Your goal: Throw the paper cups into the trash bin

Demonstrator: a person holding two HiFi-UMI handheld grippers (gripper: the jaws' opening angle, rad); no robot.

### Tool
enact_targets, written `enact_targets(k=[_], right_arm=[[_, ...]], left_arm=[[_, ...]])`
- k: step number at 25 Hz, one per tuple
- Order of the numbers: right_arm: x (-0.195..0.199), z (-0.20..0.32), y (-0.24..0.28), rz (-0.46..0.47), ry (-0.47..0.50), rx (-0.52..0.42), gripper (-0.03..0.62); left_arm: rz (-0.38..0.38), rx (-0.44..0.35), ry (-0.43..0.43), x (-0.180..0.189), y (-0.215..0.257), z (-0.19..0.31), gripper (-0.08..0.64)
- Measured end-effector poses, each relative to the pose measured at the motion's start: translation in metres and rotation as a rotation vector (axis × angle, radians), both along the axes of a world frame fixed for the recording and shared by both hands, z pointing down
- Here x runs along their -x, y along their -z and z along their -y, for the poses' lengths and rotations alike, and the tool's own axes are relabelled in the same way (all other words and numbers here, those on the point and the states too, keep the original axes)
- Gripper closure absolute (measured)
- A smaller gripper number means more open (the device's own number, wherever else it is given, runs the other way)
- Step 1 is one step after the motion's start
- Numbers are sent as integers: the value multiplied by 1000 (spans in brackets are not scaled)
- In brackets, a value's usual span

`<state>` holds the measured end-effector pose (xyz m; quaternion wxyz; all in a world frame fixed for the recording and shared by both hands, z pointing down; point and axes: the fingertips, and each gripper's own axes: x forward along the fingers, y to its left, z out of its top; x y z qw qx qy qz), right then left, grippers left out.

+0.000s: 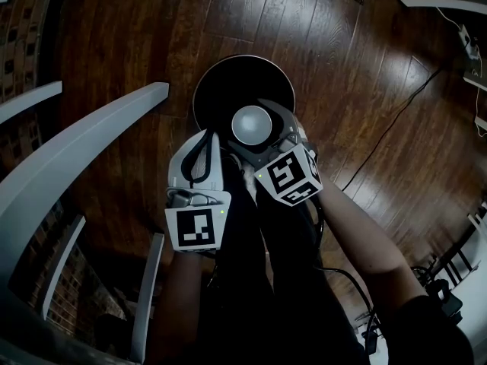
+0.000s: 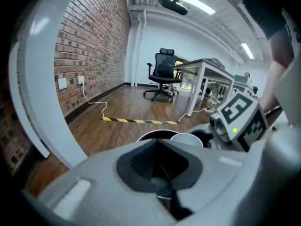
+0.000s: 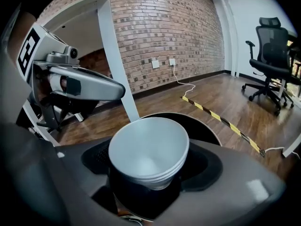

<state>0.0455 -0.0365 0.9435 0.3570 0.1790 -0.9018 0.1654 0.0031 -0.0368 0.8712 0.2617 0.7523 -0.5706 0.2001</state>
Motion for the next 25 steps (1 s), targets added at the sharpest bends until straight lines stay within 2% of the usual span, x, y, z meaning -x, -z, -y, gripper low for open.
enact_targets(k=[11,16,21,25], right_arm=[[6,-9,-9,-14,28,41,176],[6,-4,-1,2,3,39,177],[-3,9,45,80,-94,33,186],[-14,38,125,184,-200,-46,259]], left_arm=[[3,4,15,6,-1,-2,555],[10,-5,18,7,4,-2,555],[-18,-34,24,1,39,0,555],[-50,-104,51,-5,100,13,555]])
